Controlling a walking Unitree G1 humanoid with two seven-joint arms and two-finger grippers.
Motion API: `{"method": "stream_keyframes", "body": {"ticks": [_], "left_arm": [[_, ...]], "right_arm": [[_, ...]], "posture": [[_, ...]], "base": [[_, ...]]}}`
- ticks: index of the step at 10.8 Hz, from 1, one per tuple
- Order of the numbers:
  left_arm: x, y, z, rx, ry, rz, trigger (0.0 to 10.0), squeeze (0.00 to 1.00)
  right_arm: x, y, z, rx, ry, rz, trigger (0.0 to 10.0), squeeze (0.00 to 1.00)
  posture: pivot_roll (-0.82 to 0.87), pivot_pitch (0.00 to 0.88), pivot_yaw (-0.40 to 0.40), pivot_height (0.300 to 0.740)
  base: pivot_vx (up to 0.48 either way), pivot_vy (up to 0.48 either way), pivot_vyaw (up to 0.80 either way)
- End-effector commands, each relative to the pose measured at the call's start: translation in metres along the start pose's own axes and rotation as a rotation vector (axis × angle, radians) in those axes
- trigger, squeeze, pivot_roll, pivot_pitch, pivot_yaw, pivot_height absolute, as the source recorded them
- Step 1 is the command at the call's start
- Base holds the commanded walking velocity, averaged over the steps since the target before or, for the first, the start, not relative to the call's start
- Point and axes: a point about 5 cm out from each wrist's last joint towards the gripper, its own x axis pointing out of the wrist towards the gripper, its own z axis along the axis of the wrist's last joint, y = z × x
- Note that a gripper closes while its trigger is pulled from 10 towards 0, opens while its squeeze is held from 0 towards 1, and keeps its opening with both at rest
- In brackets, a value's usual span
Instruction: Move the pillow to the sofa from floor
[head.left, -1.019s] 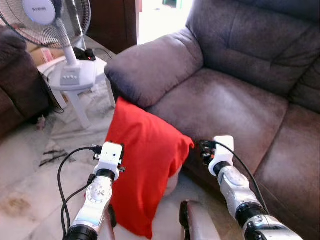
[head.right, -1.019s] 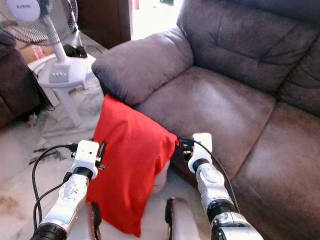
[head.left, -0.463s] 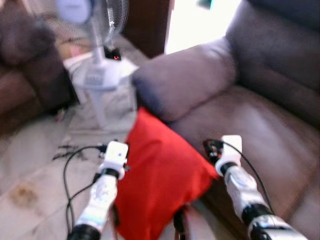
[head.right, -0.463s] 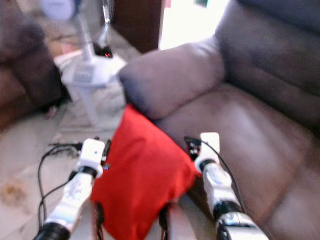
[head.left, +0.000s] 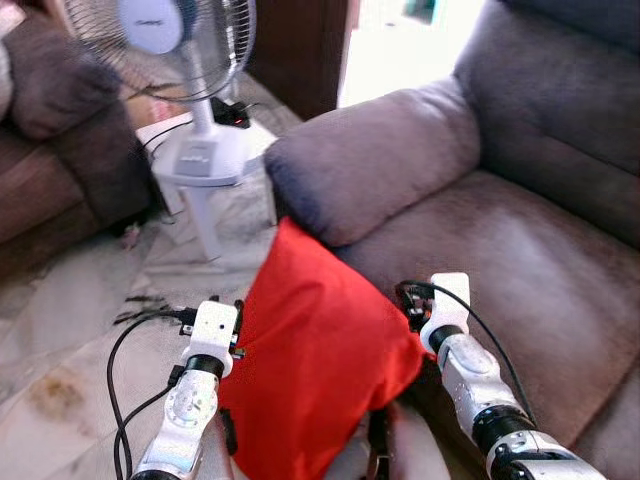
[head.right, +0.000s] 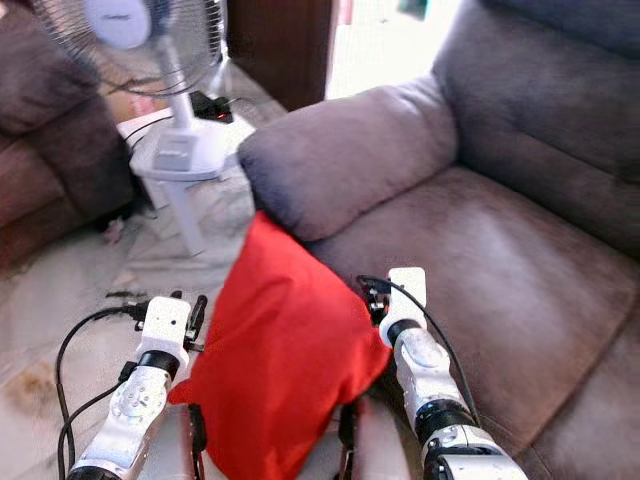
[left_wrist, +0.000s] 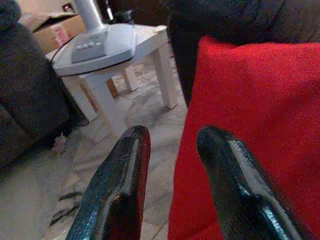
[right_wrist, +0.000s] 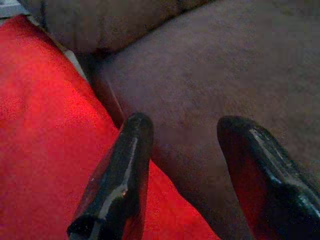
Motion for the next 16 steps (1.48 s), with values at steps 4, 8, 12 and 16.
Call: {"method": "stream_keyframes", "body": {"ticks": [4, 8, 12, 16], "left_arm": [[-0.004, 0.005, -0.004, -0.003, 0.018, -0.010, 10.0, 0.00], [-0.008, -0.002, -0.014, -0.027, 0.071, -0.024, 10.0, 0.00], [-0.008, 0.007, -0.008, -0.053, 0.058, -0.022, 10.0, 0.00], [-0.003, 0.000, -0.002, -0.059, 0.053, -0.081, 10.0, 0.00]], "right_arm": [[-0.004, -0.009, -0.009, 0.037, 0.034, -0.062, 10.0, 1.00], [-0.005, -0.015, -0.016, 0.159, 0.089, -0.103, 10.0, 1.00], [-0.005, -0.016, -0.017, 0.245, 0.100, -0.138, 10.0, 0.00], [-0.013, -0.042, -0.017, 0.221, 0.090, -0.227, 10.0, 0.00]], "posture": [[0.04, 0.146, -0.037, 0.553], [0.05, 0.180, -0.022, 0.553], [0.06, 0.220, 0.012, 0.553], [0.05, 0.234, 0.043, 0.553]], "base": [[0.000, 0.000, 0.00], [0.000, 0.000, 0.00], [0.000, 0.000, 0.00], [0.000, 0.000, 0.00]]}}
